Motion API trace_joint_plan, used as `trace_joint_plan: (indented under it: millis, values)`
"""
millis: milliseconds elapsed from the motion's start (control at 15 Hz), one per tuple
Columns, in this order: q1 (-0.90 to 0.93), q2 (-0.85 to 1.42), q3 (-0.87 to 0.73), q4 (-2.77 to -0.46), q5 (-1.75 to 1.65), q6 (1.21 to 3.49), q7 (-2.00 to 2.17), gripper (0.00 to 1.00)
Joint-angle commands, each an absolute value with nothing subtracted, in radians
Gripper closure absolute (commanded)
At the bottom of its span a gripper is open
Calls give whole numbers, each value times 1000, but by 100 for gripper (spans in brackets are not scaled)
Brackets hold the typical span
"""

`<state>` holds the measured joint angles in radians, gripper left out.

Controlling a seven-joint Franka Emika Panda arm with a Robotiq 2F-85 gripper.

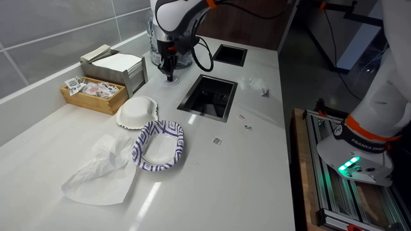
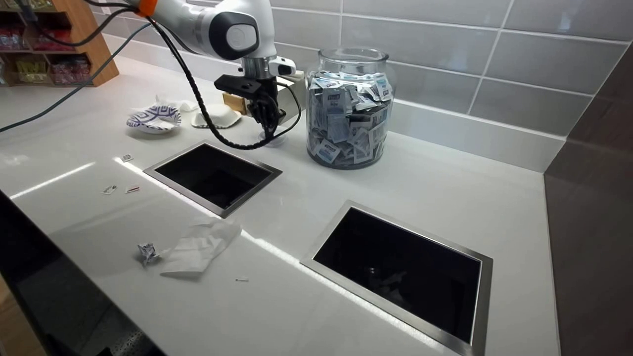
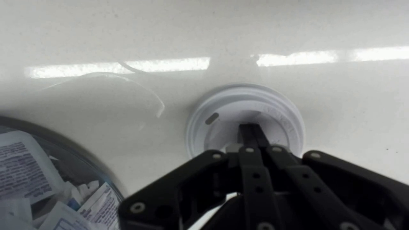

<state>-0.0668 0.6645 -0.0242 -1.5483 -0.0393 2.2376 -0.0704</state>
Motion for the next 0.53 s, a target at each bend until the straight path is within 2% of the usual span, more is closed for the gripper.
trace_joint_plan:
  millis: [0, 467]
  values:
    - [-65, 737, -38, -1582, -45, 2242, -52, 100]
    - [-44, 658, -38, -1614, -61, 2231, -40, 100]
